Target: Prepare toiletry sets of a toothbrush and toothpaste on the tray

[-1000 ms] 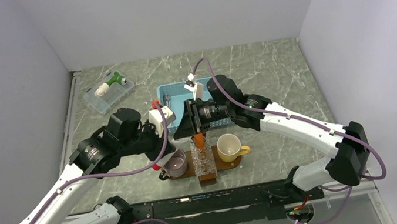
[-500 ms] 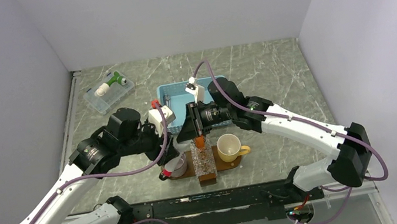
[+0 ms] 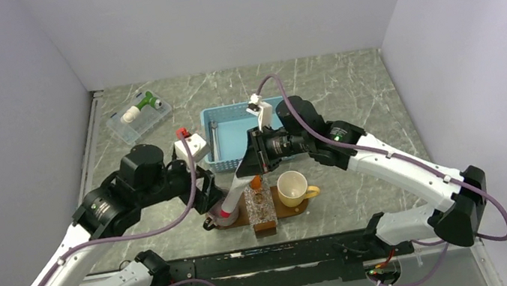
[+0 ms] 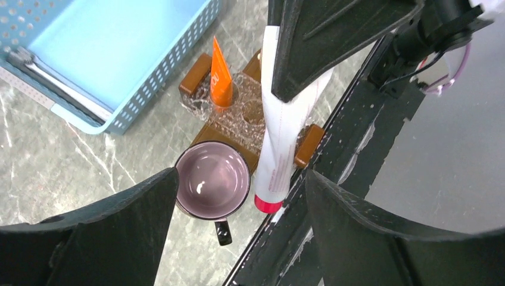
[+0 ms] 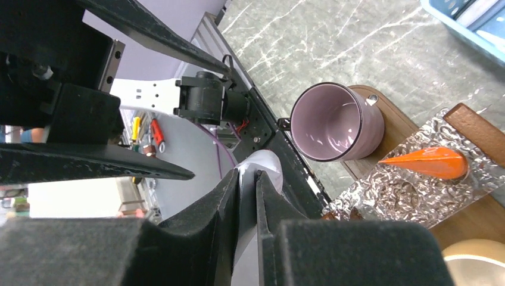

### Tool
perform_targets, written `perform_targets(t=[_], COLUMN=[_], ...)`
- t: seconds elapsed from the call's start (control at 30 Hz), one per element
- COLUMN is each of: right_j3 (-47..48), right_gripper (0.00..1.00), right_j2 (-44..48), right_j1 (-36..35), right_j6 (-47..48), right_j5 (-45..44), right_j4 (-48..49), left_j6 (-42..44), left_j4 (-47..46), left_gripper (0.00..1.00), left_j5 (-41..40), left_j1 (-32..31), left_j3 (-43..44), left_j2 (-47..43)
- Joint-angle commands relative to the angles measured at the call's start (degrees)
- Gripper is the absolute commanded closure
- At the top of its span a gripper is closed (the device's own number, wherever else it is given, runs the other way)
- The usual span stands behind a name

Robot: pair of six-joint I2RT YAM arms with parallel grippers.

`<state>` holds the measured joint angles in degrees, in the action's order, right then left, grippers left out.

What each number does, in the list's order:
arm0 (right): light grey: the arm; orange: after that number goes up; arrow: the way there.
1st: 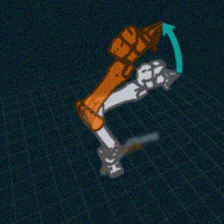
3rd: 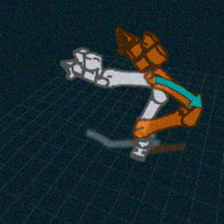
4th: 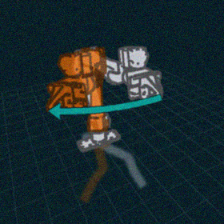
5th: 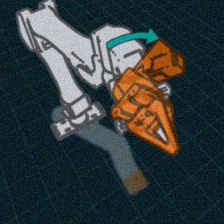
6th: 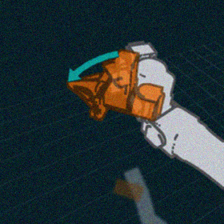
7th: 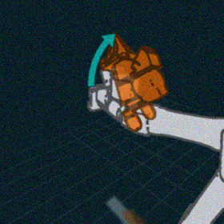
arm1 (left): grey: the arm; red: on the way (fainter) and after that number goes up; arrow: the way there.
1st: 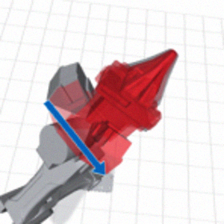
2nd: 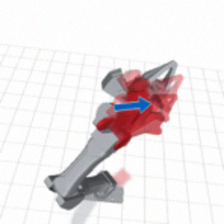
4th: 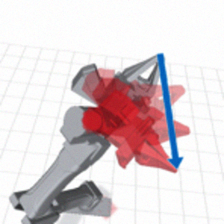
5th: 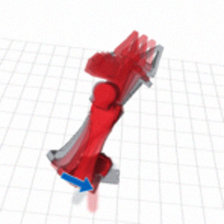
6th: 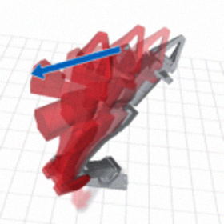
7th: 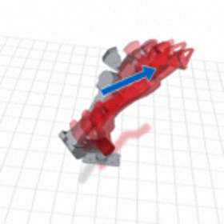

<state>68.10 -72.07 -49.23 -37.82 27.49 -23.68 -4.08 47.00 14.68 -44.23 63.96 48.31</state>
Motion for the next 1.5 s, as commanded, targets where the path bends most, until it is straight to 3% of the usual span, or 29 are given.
perform_targets(t=[0.0, 0.2, 0.47, 0.7, 0.8, 1.13, 1.23, 1.4, 1.47], right_j3=[3.3, 3.8, 1.6, 0.7, 0.6, 0.6, 0.8, 1.7, 2.0], right_gripper=[1.00, 1.00, 1.00, 1.00, 1.00, 1.00, 1.00, 1.00, 1.00], right_j2=[3.2, 3.9, 5.3, 5.9, 6.0, 6.6, 6.8, 7.2, 7.3], right_j1=[-0.1, -0.2, -0.4, -2.1, -2.4, -3.0, -3.0, -3.1, -3.1], right_j6=[3.5, 5.5, 4.4, 4.5, 4.7, 5.3, 5.4, 6.7, 7.2], right_j5=[-1.0, 6.5, 18.1, 18.9, 18.5, 17.1, 16.8, 15.8, 15.3], right_j4=[-0.4, 1.8, 9.5, 12.2, 12.2, 11.5, 11.3, 9.2, 8.5], left_j6=[-2.8, -5.8, -10.7, -15.1, -15.9, -16.0, -15.9, -16.0, -16.0], left_j4=[-5.6, -10.9, -20.0, -27.2, -28.9, -28.2, -27.4, -26.5, -26.4], left_gripper=[0.15, 0.11, 0.06, 0.12, 0.27, 1.00, 0.94, 0.46, 0.33], left_j5=[2.2, 14.7, 23.2, 30.1, 32.0, 32.3, 31.6, 31.1, 31.1], left_j1=[0.0, 0.0, 0.0, 0.0, 0.0, -0.1, 0.0, 0.0, 0.0], left_j3=[-0.7, -3.9, -8.1, -11.1, -11.8, -11.4, -11.2, -11.4, -11.7], left_j2=[-3.3, -4.6, -6.3, -5.4, -5.2, -5.7, -5.8, -6.6, -7.2])
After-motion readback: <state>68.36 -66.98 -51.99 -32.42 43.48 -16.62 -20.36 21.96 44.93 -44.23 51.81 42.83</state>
